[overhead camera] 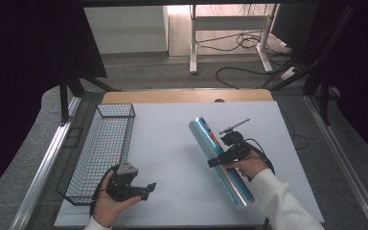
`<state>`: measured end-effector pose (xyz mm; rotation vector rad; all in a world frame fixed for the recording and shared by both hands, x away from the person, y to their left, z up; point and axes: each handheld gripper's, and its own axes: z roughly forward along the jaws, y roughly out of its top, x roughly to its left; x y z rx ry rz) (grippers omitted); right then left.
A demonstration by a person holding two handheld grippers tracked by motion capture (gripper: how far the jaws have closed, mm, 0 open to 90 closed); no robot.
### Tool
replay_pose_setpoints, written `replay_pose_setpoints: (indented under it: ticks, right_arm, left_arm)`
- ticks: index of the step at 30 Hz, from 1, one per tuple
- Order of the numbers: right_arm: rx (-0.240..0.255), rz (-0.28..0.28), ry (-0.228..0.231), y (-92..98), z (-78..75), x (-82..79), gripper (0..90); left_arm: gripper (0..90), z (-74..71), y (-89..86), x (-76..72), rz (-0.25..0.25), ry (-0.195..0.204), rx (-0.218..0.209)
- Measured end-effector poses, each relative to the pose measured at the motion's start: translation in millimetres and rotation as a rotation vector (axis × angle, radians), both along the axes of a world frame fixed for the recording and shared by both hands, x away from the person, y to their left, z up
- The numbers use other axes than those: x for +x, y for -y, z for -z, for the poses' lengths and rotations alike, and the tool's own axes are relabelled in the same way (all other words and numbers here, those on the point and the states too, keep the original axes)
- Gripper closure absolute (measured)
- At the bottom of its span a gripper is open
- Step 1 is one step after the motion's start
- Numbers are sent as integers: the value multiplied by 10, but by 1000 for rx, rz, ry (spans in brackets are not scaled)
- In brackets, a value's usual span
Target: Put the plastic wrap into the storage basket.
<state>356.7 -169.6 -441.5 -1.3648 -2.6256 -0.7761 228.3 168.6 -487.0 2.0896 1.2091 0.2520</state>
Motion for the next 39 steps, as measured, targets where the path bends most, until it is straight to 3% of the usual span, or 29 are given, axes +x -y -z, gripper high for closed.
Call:
replay_pose_setpoints:
  ticks: [7,12,30,36,39]
  right_arm:
    - [41,-4,5,-110,-36,-42,318]
    - [87,-19,11,-202,-105,-78,318]
    - [149,-44,24,-509,-116,-126,319]
    - [167,-55,30,-606,-126,-157,320]
    - [183,-65,38,-658,-128,-174,319]
  left_arm:
    - [168,-19,-24,7,-22,0,-53]
    - [162,-52,-53,12,-38,-10,-128]
    - [131,-148,-126,96,-94,-18,-277]
    - [110,-283,-40,223,-92,-32,-375]
    - [101,-356,37,324,-77,-49,-450]
